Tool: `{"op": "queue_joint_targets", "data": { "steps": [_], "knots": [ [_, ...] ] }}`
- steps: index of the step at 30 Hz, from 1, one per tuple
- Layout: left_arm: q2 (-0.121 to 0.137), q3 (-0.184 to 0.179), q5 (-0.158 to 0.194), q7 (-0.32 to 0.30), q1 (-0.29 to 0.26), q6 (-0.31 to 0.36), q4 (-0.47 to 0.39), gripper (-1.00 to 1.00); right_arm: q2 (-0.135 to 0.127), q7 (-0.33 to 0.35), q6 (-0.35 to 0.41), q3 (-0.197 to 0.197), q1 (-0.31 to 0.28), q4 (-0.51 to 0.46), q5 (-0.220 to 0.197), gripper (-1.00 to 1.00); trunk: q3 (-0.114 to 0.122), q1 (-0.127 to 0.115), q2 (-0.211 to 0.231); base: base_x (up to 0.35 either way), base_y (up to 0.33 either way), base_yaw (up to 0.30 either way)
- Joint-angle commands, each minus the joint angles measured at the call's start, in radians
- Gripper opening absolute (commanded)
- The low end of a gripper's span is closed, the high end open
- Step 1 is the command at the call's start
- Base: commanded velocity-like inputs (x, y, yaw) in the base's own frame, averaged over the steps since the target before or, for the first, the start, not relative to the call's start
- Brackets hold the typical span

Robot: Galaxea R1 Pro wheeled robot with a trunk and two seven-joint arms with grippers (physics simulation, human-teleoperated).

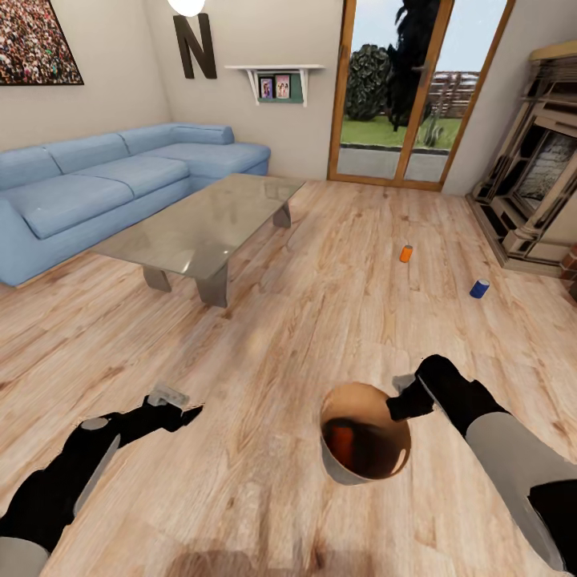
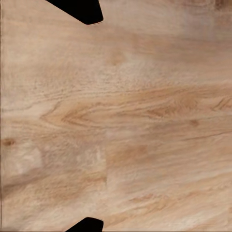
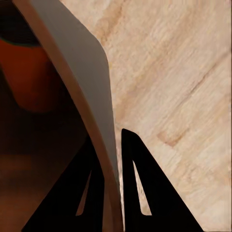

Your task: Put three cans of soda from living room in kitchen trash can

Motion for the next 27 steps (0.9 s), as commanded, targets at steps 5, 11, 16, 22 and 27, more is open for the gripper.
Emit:
{"op": "queue_joint_targets", "data": {
  "steps": [5,11,16,22,27],
  "knots": [
    [-0.001,0.018,0.002,0.002,0.006,-0.12,0.133,1.0,-0.036,0.001,0.006,-0.06,0.007,0.004,-0.009,-1.0,0.0,0.0,0.0,0.0,0.0,0.0],
    [-0.002,0.026,0.004,0.003,0.008,-0.227,0.259,1.0,-0.059,-0.008,-0.045,-0.116,0.056,0.005,-0.007,-1.0,0.0,0.0,0.0,0.0,0.0,0.0],
    [-0.003,0.028,0.004,0.016,0.008,-0.262,0.301,1.0,-0.067,-0.01,-0.108,-0.14,0.084,0.022,-0.008,-1.0,0.0,0.0,0.0,0.0,0.0,0.0],
    [-0.003,0.028,0.004,0.022,0.008,-0.266,0.348,1.0,-0.056,-0.018,-0.164,-0.156,0.091,0.025,-0.005,-1.0,0.0,0.0,0.0,0.117,0.0,-0.035],
    [-0.003,0.029,0.004,0.022,0.008,-0.266,0.371,1.0,-0.053,-0.026,-0.166,-0.156,0.091,0.025,-0.005,-1.0,0.0,0.0,0.0,0.175,0.0,-0.192]
  ]
}}
